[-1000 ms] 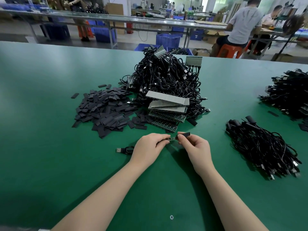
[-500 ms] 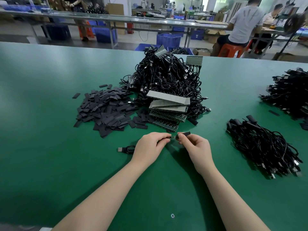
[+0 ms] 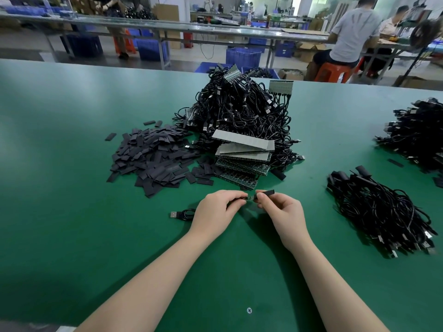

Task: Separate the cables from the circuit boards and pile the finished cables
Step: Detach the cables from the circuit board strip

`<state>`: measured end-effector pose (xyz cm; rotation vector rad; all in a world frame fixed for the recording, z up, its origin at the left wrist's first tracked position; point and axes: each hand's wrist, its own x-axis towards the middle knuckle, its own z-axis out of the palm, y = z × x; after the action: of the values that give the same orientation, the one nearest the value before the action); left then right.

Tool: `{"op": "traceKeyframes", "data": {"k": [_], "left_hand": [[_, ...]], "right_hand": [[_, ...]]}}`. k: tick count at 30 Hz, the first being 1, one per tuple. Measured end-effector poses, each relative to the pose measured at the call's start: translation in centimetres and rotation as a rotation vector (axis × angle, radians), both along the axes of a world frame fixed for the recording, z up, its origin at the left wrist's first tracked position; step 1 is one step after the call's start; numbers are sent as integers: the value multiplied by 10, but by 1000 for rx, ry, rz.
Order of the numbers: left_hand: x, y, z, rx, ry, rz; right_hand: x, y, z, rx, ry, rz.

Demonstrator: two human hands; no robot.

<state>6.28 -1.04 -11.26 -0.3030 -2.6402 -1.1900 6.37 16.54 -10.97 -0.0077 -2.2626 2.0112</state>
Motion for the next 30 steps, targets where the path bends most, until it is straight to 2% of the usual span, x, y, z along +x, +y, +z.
{"op": "traceKeyframes", "data": {"k": [30], "left_hand": [[-2,-2,-3,59,-13,-17]], "right_hand": [[2,-1,0,4,20,22]]}}
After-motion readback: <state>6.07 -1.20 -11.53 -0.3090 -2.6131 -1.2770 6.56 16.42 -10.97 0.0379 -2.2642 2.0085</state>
